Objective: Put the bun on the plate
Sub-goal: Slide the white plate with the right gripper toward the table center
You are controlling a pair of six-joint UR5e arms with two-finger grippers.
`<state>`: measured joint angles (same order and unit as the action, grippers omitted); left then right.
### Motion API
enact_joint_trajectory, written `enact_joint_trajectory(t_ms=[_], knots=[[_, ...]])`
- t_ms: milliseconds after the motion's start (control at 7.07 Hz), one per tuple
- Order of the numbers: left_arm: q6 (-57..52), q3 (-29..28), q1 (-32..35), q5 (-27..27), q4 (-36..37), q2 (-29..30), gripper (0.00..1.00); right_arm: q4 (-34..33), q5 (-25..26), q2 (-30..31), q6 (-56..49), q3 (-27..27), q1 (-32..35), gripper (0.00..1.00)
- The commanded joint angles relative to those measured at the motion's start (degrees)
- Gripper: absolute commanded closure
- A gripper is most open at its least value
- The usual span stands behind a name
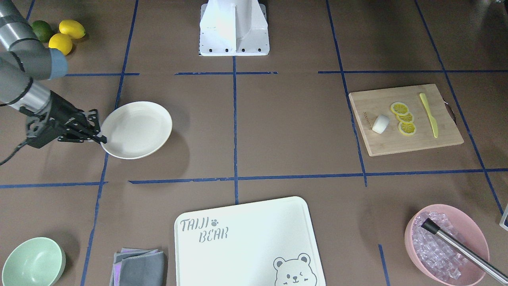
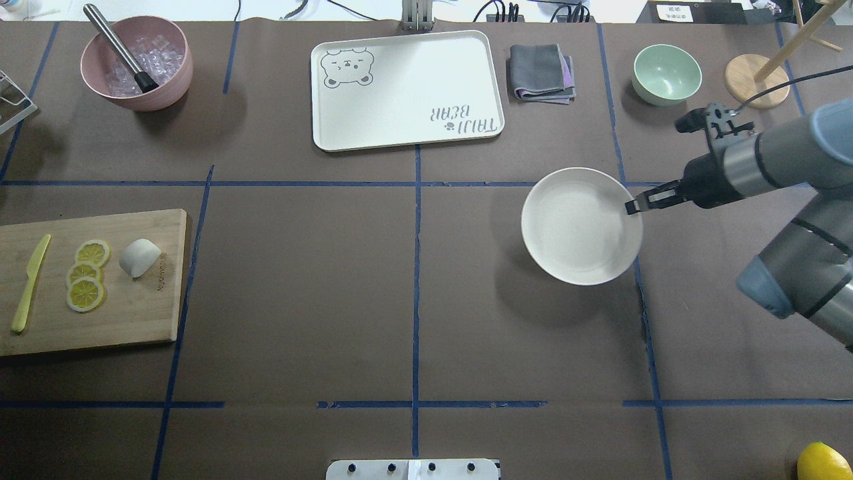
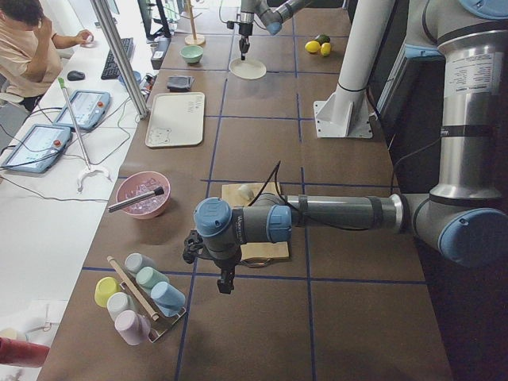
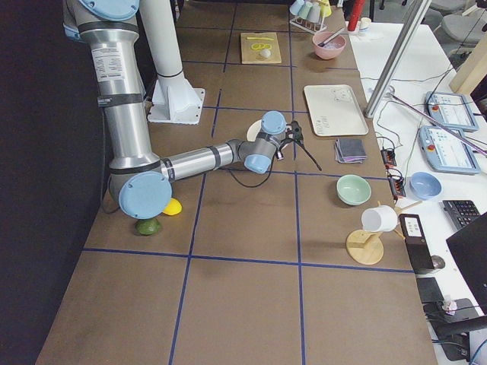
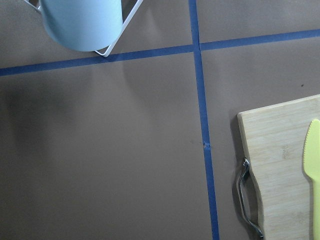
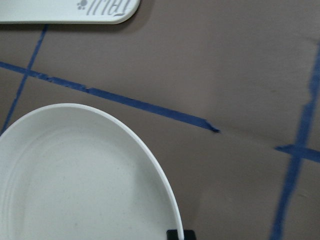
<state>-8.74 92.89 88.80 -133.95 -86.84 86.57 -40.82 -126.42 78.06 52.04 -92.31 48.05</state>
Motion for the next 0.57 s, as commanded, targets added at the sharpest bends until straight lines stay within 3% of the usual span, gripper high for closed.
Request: enact_joint_trajectory(t_ms=[0,141,424], knots=[[0.0,-0.1,0.0,0.0,0.0,0.1,0.00,-9.0,10.4,-10.1,7.4,0.4,-9.4,0.96],[0.0,-0.2,0.0,0.0,0.0,0.1,0.00,-15.9,12.7,-14.1,9.7,0.5,-12.1,0.96],[0.0,-0.4,0.0,0.0,0.0,0.1,0.00,-17.2,16.9,-16.9,13.7,1.5,-15.8,0.96]])
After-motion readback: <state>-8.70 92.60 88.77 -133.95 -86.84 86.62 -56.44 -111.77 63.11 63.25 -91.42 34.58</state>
